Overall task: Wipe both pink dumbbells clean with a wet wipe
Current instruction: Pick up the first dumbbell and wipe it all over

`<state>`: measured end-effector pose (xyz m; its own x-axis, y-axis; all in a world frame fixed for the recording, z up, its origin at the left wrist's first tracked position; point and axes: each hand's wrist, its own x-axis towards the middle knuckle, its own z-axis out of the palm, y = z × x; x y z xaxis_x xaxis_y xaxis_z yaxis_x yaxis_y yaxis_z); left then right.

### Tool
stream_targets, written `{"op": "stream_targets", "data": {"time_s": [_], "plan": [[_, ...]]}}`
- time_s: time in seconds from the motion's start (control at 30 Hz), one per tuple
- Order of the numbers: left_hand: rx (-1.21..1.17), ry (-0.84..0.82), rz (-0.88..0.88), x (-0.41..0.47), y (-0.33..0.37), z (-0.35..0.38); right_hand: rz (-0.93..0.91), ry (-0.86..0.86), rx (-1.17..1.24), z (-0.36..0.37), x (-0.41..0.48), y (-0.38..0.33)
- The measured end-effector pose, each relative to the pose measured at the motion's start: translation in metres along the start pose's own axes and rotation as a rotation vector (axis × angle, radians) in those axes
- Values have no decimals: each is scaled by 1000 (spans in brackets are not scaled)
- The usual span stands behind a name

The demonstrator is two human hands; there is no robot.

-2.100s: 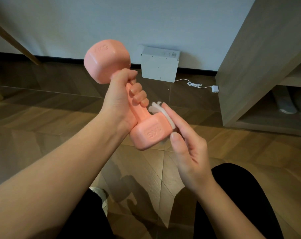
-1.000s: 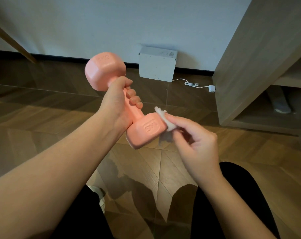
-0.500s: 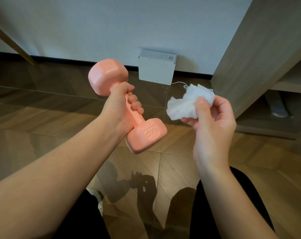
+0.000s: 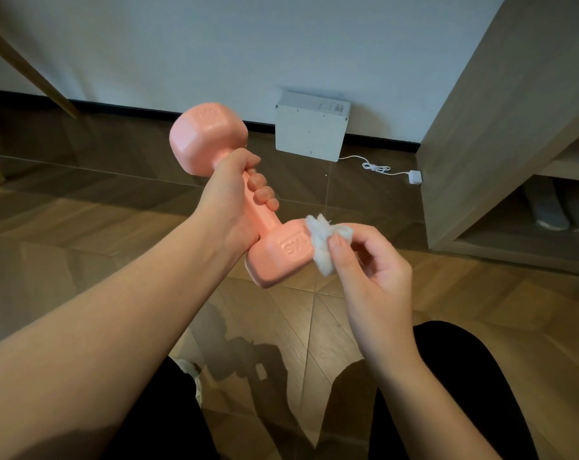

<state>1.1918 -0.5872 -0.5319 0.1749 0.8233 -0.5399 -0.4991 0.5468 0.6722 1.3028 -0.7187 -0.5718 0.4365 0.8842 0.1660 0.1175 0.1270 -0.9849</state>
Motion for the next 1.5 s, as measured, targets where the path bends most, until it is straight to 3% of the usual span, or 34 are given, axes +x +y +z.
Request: {"op": "stream_targets", "data": {"time_s": [0.13, 0.3, 0.63, 1.13, 1.5], "plan": [[41, -10, 5, -2, -4, 2, -41, 94, -89, 3, 9, 2], [32, -7, 4, 0, -2, 0, -228, -90, -203, -5, -6, 11], [91, -3, 30, 1, -4, 3, -450, -70, -427, -16, -1, 13], [151, 51, 0, 3, -7, 4, -465, -100, -368, -6, 11, 3], [208, 81, 40, 9, -6, 4, -621, -175, -464, -5, 2, 7]]}}
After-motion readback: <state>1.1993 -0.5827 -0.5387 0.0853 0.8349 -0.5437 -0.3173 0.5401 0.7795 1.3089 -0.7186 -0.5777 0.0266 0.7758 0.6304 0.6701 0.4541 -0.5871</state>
